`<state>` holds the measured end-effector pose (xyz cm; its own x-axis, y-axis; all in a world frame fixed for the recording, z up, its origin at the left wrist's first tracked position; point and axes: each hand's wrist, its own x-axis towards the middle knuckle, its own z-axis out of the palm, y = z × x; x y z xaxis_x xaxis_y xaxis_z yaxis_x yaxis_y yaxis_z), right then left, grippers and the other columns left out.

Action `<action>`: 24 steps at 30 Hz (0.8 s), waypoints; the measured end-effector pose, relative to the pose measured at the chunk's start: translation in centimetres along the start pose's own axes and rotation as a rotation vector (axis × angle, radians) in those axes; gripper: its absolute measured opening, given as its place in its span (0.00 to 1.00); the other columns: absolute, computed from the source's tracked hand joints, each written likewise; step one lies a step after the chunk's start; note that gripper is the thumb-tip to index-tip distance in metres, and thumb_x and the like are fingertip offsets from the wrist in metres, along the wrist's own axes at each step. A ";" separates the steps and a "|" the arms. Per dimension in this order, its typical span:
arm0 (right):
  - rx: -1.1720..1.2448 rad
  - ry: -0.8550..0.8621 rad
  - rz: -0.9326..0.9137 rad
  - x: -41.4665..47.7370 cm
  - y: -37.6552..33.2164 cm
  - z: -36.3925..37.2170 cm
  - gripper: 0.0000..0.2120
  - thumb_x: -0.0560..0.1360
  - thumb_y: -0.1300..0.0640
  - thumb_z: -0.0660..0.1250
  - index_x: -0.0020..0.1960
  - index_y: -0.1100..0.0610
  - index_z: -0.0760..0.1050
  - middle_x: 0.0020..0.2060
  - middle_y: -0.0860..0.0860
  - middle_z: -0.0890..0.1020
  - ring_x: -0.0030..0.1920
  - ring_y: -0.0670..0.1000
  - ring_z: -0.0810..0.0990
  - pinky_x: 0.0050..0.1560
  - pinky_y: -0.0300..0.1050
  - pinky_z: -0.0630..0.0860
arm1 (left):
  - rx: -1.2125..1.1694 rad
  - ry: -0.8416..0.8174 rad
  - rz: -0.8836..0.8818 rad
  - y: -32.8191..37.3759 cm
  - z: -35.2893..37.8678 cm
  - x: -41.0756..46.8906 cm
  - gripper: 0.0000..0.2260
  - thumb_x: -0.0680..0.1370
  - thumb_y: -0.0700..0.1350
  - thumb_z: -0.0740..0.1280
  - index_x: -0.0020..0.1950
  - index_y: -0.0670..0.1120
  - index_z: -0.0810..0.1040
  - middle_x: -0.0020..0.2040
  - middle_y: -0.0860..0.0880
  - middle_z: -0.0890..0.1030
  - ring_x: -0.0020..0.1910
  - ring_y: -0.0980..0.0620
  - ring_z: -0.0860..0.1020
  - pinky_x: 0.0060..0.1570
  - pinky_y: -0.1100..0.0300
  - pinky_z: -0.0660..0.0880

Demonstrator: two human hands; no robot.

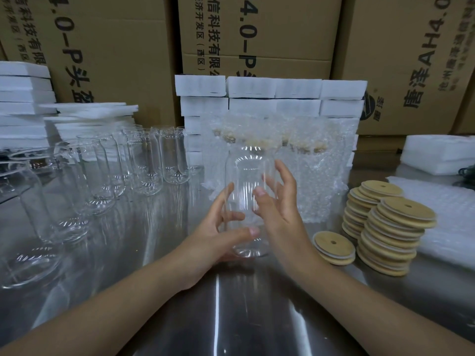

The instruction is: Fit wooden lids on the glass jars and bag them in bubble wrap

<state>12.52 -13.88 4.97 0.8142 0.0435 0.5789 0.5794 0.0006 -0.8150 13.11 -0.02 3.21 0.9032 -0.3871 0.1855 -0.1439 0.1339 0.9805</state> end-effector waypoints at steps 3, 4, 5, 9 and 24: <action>0.074 0.054 0.045 0.2 -0.2 -0.1 0.22 0.68 0.35 0.64 0.57 0.21 0.57 0.67 0.43 0.68 0.59 0.41 0.78 0.59 0.43 0.76 | -0.075 -0.121 -0.066 0.1 0.0 -0.2 0.44 0.61 0.49 0.77 0.71 0.70 0.61 0.65 0.44 0.75 0.55 0.44 0.82 0.45 0.50 0.80; 0.108 0.065 0.061 0.3 -0.2 -0.2 0.22 0.68 0.36 0.64 0.57 0.23 0.59 0.66 0.44 0.70 0.57 0.42 0.79 0.59 0.45 0.76 | -0.101 -0.151 -0.075 0.1 -0.1 -0.3 0.44 0.62 0.48 0.76 0.73 0.67 0.60 0.62 0.45 0.77 0.54 0.43 0.82 0.44 0.49 0.80; 0.144 0.071 0.076 0.4 -0.2 -0.3 0.22 0.69 0.37 0.65 0.59 0.26 0.60 0.64 0.45 0.72 0.54 0.42 0.81 0.58 0.45 0.77 | -0.126 -0.168 -0.086 0.1 -0.3 -0.3 0.43 0.63 0.47 0.75 0.73 0.65 0.61 0.58 0.46 0.78 0.53 0.43 0.82 0.44 0.49 0.80; 0.251 0.049 0.155 0.9 0.1 -0.6 0.29 0.68 0.41 0.66 0.67 0.41 0.61 0.60 0.50 0.76 0.47 0.44 0.84 0.50 0.42 0.79 | -0.206 -0.244 -0.145 0.1 -1.0 -0.2 0.37 0.64 0.45 0.73 0.72 0.61 0.66 0.60 0.44 0.79 0.57 0.39 0.80 0.48 0.45 0.79; 0.098 0.209 0.033 0.4 -0.3 -0.1 0.25 0.67 0.36 0.65 0.59 0.29 0.57 0.60 0.42 0.72 0.61 0.48 0.77 0.65 0.54 0.73 | 0.034 0.092 0.144 -0.5 1.3 -0.4 0.37 0.53 0.53 0.79 0.61 0.61 0.73 0.59 0.50 0.75 0.55 0.57 0.81 0.43 0.63 0.79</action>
<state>12.72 -13.92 5.44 0.8281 -0.1623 0.5365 0.5547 0.0997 -0.8260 12.25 -1.11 2.76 0.9050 -0.2811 0.3192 -0.2870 0.1503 0.9461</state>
